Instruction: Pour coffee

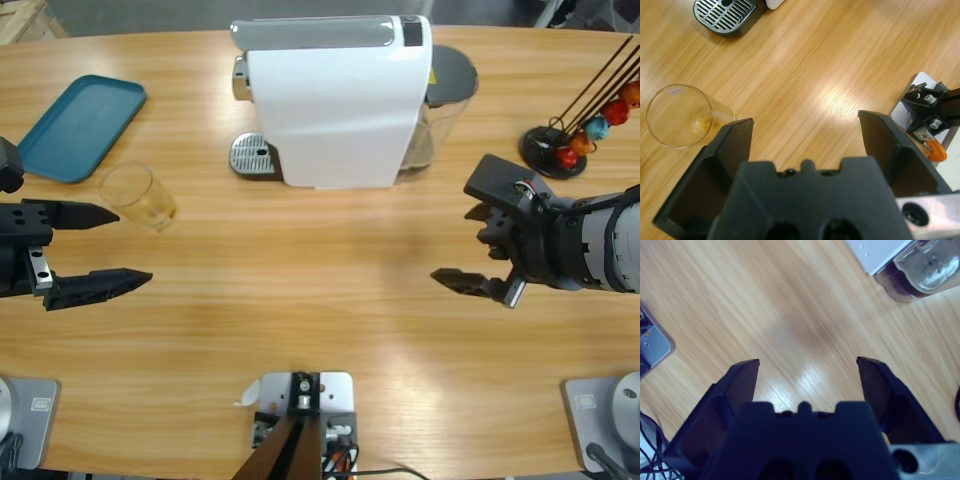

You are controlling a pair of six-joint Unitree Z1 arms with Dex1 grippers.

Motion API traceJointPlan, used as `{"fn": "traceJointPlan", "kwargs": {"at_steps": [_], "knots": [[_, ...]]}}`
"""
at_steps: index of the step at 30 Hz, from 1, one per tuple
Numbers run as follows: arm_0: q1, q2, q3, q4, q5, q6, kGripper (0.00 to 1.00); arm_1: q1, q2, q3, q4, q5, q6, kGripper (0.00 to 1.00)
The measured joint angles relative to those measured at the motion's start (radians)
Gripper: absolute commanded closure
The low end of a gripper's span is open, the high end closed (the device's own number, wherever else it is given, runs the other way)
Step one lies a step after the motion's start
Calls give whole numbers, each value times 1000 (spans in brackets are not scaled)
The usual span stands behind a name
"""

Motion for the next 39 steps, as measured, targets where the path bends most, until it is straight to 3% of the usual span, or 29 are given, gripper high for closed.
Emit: {"fn": "traceJointPlan", "kwargs": {"at_steps": [21, 34, 39], "knots": [[0, -3, -8, 6, 34, -14, 96, 0, 6, 0, 0, -5, 0, 142], [0, -224, -186, 223, 130, -96, 87, 0, 6, -1, 0, -5, 1, 142], [9, -235, -248, 252, 136, -40, 177, 0, 6, -1, 0, -5, 18, 144]]}}
